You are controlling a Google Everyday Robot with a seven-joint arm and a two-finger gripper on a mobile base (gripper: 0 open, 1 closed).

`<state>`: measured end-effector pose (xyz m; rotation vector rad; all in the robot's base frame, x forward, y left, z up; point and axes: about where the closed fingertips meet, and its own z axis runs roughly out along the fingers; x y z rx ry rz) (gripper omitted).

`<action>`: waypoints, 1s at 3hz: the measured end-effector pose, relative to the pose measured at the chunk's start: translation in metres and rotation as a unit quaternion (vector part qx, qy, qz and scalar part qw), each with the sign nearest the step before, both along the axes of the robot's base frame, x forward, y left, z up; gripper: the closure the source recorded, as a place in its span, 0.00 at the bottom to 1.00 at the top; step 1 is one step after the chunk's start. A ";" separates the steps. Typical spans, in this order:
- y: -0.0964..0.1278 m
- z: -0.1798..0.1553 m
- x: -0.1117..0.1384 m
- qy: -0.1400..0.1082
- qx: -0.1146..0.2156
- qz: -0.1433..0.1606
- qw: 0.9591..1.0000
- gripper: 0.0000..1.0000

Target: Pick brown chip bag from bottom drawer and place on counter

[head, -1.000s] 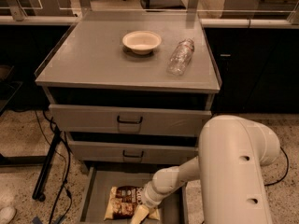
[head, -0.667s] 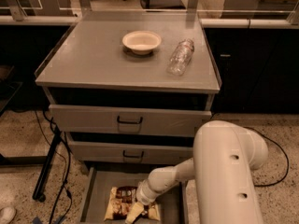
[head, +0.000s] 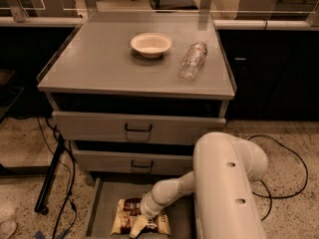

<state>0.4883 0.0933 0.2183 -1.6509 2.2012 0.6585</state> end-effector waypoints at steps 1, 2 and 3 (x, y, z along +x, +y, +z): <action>-0.001 -0.013 0.009 0.003 -0.008 -0.004 1.000 0.00; -0.001 -0.034 0.025 0.004 -0.022 -0.008 1.000 0.00; -0.002 -0.053 0.030 0.007 -0.033 -0.007 0.999 0.00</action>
Offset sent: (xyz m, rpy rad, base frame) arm 0.0473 -0.0021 -0.0567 -0.0784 0.0046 -0.0283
